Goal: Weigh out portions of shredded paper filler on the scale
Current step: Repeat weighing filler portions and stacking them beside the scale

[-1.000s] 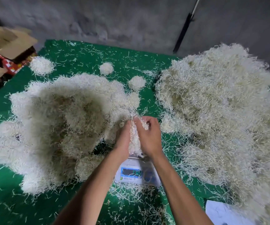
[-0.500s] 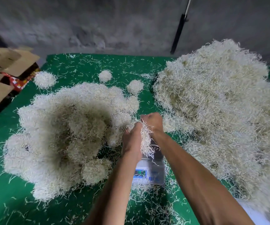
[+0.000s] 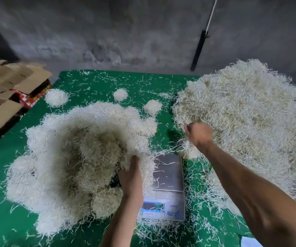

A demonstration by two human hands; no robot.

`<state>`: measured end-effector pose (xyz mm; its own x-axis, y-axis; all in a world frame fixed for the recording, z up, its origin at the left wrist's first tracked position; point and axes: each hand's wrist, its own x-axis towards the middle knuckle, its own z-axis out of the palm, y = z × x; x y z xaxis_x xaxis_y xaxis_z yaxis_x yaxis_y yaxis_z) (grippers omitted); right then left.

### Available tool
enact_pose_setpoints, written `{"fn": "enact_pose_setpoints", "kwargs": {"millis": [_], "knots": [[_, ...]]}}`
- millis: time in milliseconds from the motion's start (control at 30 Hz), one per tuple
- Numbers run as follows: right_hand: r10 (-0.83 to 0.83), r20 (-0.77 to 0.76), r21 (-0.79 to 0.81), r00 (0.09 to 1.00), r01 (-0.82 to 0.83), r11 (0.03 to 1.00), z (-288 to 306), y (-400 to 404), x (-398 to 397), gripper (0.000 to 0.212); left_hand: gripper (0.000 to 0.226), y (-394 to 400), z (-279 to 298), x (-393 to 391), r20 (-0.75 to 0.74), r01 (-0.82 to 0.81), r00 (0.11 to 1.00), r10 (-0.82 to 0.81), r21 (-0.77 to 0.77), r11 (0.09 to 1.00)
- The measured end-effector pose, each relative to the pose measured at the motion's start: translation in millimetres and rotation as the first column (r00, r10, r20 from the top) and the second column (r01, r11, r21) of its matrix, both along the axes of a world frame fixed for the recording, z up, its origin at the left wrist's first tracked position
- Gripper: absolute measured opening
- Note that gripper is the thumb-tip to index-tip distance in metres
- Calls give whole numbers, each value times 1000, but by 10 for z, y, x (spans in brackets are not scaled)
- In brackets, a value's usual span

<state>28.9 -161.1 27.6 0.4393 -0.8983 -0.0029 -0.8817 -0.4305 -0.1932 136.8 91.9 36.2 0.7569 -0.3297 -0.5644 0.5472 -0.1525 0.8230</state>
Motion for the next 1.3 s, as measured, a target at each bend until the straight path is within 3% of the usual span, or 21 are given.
{"fn": "enact_pose_setpoints", "kwargs": {"millis": [100, 167, 233, 300, 333, 367, 433, 500, 567, 633, 667, 733, 800, 867, 900, 1000, 1067, 1100, 1167, 1233, 1300], "knots": [[-128, 98, -29, 987, 132, 991, 51, -230, -128, 44, 73, 5, -110, 219, -155, -77, 985, 79, 17, 997], [-299, 259, 56, 919, 295, 954, 95, -346, -292, 54, 69, 27, -197, 321, -188, -101, 978, 90, -49, 994], [-497, 444, 207, 745, 455, 866, 63, -396, -460, 70, 61, 69, -298, 406, -207, -111, 974, 90, -95, 989], [-649, 592, 455, 478, 466, 759, 24, -386, -478, 68, 57, 18, -374, 427, -266, -107, 961, 69, -130, 986], [-660, 601, 494, 451, 440, 750, -3, -327, -444, 62, 61, -15, -389, 413, -312, -95, 949, 44, -150, 984], [-626, 580, 466, 521, 418, 780, -32, -240, -387, 56, 68, -63, -395, 391, -331, -65, 943, 12, -150, 986], [-423, 367, 229, 828, 360, 904, -114, -3, -295, 50, 74, -154, -360, 326, -295, 45, 954, -61, -61, 997], [-183, 250, 37, 951, 180, 983, -80, 387, -187, 44, 76, -233, -314, 241, -262, 147, 953, -150, -31, 989], [0, 441, 192, 898, -94, 977, 2, 873, -18, 47, 78, -317, -297, 144, -308, 225, 906, -290, -231, 947], [-36, 550, 457, 834, -265, 849, 2, 1320, 135, 64, 63, -304, -270, 56, -302, 286, 865, -401, -360, 888], [-44, 537, 505, 842, -280, 816, -26, 1466, 160, 74, 49, -262, -248, 44, -239, 362, 861, -449, -333, 871], [-97, 542, 517, 835, -240, 822, -113, 1547, 131, 75, 26, -203, -304, 83, -14, 530, 843, -538, -151, 835], [-308, 603, 624, 736, -195, 757, -176, 1494, 17, 64, 28, -118, -332, 156, 114, 620, 774, -623, 60, 782], [-476, 612, 702, 631, -158, 694, -173, 1418, -75, 58, 11, -65, -277, 232, 338, 642, 601, -724, 334, 690], [-517, 624, 710, 586, -150, 688, -167, 1387, -102, 53, 15, -85, -245, 254, 417, 585, 554, -720, 420, 693], [-523, 681, 649, 512, -91, 756, -228, 1382, -108, 43, 47, -154, -214, 236, 475, 425, 655, -588, 412, 806], [-447, 681, 575, 580, -44, 817, -218, 1411, -123, 46, 45, -190, -287, 184, 481, 390, 706, -520, 349, 852], [-384, 637, 552, 669, -49, 832, -222, 1430, -156, 54, 35, -173, -358, 165, 475, 384, 739, -478, 287, 878], [-209, 398, 510, 893, -26, 859, -307, 1422, -316, 75, 19, -50, -452, 198, 400, 389, 803, -442, 209, 897], [-172, 331, 455, 928, 2, 891, -324, 1400, -521, 80, 47, 109, -504, 293, 316, 431, 822, -474, 201, 880], [-222, 452, 454, 864, -8, 891, -279, 1389, -682, 79, 67, 232, -570, 389, 251, 431, 853, -458, 157, 889]]}}
